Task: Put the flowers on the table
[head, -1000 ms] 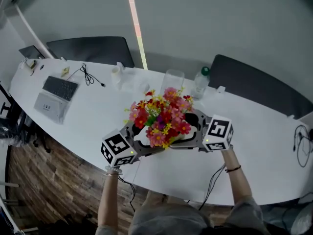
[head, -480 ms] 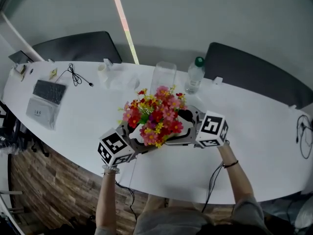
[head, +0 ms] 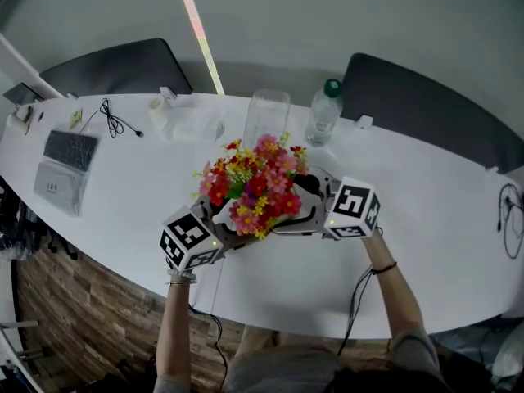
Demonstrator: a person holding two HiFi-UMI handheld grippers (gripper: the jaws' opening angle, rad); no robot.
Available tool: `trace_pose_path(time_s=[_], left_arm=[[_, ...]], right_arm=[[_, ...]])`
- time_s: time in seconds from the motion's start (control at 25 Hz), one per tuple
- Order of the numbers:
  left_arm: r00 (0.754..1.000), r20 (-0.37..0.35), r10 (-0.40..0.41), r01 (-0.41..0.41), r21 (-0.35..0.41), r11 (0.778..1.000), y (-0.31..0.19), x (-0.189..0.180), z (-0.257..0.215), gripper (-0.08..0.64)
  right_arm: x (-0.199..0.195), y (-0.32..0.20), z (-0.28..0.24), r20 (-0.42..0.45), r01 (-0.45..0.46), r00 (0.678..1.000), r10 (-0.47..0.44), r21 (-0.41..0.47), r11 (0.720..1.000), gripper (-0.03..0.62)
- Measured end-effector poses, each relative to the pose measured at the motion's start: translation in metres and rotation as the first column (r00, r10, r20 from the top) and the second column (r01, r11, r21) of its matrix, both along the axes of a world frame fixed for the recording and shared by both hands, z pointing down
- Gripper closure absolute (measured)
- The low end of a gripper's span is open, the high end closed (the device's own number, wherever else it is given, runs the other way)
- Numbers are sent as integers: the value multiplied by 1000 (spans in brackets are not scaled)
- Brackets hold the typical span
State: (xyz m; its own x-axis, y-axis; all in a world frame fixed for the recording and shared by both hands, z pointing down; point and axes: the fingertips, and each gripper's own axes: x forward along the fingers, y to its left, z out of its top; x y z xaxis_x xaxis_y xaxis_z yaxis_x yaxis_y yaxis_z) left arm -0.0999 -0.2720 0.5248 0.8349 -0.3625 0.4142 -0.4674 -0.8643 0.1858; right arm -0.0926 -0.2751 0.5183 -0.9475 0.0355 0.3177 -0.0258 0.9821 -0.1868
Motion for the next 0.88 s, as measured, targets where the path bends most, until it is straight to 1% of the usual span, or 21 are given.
trace_pose_path(time_s=[0.56, 0.88], left_arm=[[1000, 9, 9, -8, -40, 999, -6, 2, 28, 114], [1000, 28, 1, 0, -51, 999, -6, -1, 40, 114]], right_arm=[[3, -6, 27, -26, -29, 999, 28, -33, 999, 132], [0, -6, 39, -42, -30, 999, 29, -24, 999, 132]])
